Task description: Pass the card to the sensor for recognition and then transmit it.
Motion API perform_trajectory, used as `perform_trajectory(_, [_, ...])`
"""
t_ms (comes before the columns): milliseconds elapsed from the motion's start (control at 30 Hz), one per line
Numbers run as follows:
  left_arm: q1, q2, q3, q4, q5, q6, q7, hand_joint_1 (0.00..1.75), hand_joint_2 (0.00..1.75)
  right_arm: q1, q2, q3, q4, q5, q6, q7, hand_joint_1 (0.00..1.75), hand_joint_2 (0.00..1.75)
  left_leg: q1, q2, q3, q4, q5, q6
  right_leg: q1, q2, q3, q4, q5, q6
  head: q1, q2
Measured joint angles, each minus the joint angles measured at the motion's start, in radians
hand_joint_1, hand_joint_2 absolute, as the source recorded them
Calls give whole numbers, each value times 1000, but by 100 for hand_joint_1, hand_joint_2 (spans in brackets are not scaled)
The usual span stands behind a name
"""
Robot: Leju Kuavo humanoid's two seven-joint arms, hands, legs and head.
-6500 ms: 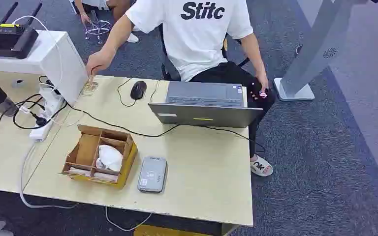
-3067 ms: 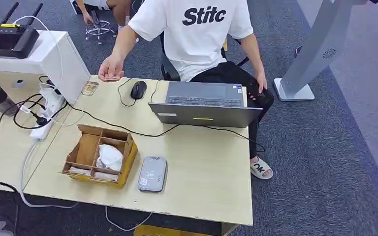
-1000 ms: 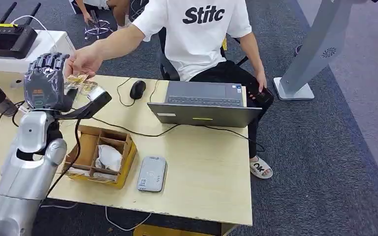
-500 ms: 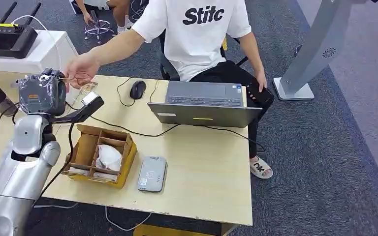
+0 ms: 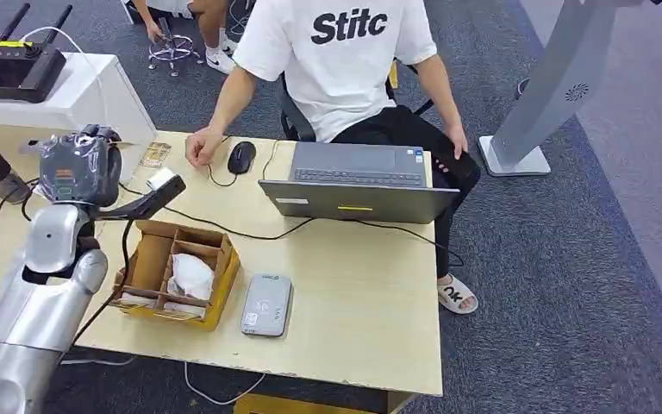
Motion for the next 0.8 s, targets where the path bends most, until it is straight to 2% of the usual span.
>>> perform_trajectory(267, [15,-61,-10,-73,63,-13,-64,175,175,-1,0,-1,1,13,0,0,0,175,0,0,0,0,0,0,0,0,0,0,0,0,0,0])
perform_trajectory(400, [16,-106,-48,-129,87,-43,-98,175,175,-1,0,-1,1,18,1,-3,0,175,0,-1,0,0,0,0,0,-1,0,0,0,0,0,0])
perform_trajectory(600, [27,-151,-170,-240,84,-92,-93,175,175,-2,0,-8,1,18,2,-10,0,175,-1,-1,-1,1,0,0,0,0,0,0,0,0,0,0])
perform_trajectory(800, [76,-157,-315,-387,66,-162,-84,175,175,0,0,-29,1,10,-3,-9,0,175,0,-1,-1,0,0,0,0,-1,0,0,0,0,0,0])
